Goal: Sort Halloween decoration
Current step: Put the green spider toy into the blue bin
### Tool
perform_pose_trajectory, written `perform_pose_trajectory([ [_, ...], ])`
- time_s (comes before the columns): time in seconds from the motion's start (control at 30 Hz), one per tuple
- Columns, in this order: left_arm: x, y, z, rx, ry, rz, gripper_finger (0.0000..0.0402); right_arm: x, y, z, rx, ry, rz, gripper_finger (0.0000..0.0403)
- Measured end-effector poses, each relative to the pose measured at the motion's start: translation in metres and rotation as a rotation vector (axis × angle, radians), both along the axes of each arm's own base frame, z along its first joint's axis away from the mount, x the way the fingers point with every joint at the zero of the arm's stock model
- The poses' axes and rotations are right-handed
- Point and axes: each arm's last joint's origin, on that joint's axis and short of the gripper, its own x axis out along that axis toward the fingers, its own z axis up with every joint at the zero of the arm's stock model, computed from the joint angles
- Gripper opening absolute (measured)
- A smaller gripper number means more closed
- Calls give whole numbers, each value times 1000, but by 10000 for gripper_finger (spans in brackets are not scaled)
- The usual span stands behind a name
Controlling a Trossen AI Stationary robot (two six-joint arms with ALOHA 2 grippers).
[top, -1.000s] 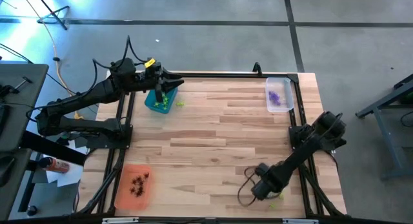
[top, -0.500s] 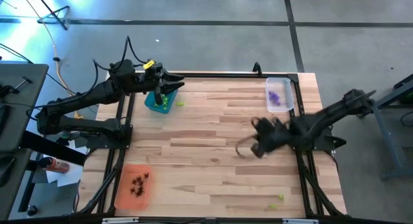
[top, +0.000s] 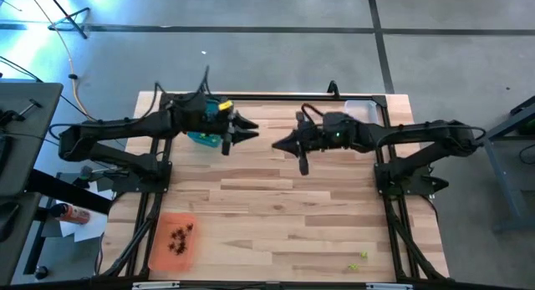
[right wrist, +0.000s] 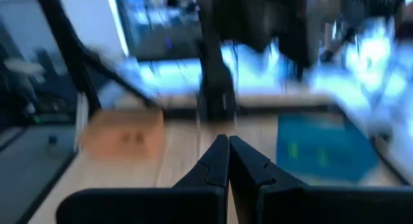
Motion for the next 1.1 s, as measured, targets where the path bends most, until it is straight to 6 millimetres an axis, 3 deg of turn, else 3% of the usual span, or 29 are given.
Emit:
perform_pose_trajectory([
  [0.23,16,-10,2,36,-97,-55,138,1,-23,14,-30,-158,1,0],
  [0.47,27,-14,-1,44,-137,-75,138,0,-23,26,-40,-281,129,0],
  [1.1,38,-19,-4,46,-200,-224,136,-1,-25,25,-40,-268,128,0],
])
